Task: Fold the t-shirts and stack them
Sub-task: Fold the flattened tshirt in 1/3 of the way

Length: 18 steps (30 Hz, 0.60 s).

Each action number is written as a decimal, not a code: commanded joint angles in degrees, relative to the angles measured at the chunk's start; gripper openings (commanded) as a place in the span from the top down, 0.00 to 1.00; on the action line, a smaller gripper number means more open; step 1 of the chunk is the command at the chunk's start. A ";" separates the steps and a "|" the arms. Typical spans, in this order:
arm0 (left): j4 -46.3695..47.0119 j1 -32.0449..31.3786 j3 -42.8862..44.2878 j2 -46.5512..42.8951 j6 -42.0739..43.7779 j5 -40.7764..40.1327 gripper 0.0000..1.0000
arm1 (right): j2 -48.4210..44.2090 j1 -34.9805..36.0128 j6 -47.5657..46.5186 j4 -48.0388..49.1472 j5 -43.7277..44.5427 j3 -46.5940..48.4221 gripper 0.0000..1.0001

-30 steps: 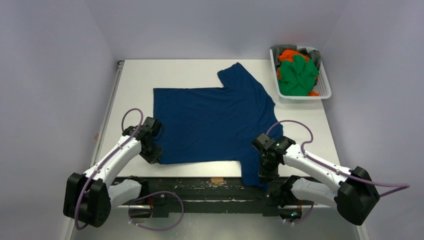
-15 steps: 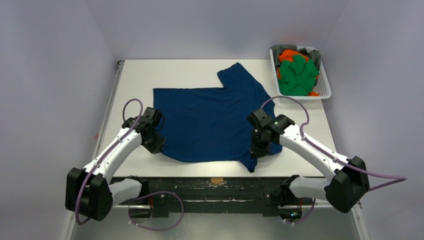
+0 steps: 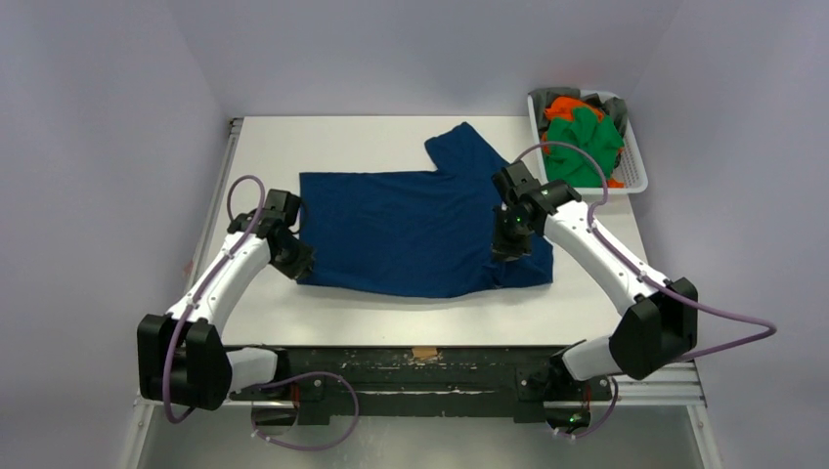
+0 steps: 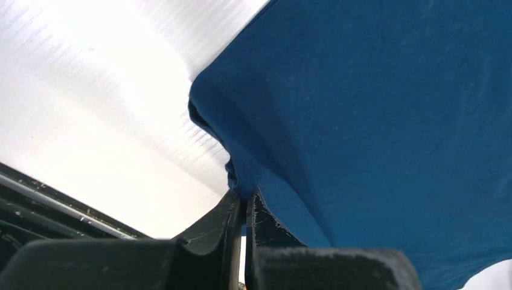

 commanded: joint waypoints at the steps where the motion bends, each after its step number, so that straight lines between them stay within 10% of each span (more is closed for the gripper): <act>1: 2.63 2.02 4.95 3.61 2.41 0.09 1.00 | 1.60 -2.45 -3.35 1.67 2.50 5.12 1.00; 18: 1.16 4.37 16.89 17.74 5.42 -1.70 1.00 | 13.05 -9.48 -5.18 7.77 -0.64 14.09 1.00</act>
